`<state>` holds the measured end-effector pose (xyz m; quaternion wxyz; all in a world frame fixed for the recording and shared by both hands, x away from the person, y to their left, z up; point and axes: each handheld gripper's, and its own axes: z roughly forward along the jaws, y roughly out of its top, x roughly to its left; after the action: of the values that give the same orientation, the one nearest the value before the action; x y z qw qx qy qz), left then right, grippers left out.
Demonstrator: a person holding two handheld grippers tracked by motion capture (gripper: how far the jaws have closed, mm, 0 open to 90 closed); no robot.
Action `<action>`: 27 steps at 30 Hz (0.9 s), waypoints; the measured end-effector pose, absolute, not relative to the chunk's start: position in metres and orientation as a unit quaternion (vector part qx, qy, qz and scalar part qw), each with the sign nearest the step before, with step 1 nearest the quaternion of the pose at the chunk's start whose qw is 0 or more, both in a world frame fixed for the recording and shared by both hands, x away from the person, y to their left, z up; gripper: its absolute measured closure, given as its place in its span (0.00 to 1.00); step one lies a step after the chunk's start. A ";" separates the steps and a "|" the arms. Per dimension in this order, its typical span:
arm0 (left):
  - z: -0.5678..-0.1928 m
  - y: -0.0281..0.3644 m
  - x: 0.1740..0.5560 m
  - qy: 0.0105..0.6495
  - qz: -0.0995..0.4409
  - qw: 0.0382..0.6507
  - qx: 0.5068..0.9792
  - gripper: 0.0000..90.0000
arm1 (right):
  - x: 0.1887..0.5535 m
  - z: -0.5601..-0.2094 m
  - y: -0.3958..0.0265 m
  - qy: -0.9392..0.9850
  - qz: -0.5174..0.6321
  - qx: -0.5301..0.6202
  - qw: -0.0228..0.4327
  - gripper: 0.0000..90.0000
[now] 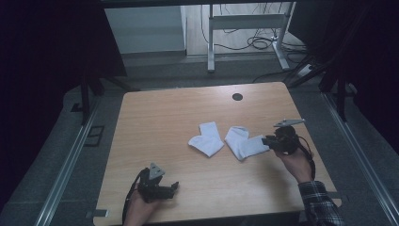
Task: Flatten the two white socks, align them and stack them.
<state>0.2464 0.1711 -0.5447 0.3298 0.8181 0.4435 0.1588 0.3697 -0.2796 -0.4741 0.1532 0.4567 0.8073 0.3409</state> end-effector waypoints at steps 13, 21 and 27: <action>-0.545 0.171 0.246 0.444 0.159 0.330 0.818 0.11 | 0.375 -0.490 -0.189 0.841 0.361 0.391 0.102 0.77; -0.545 0.171 0.246 0.444 0.158 0.329 0.818 0.11 | 0.381 -0.517 -0.173 0.857 0.317 0.388 0.123 0.69; -0.545 0.171 0.246 0.444 0.158 0.329 0.818 0.11 | 0.378 -0.525 -0.177 0.859 0.300 0.386 0.150 0.91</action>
<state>0.2464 0.1711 -0.5445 0.3291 0.8184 0.4437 0.1583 0.3783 -0.1773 -0.5247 0.1501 0.3860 0.8592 0.3003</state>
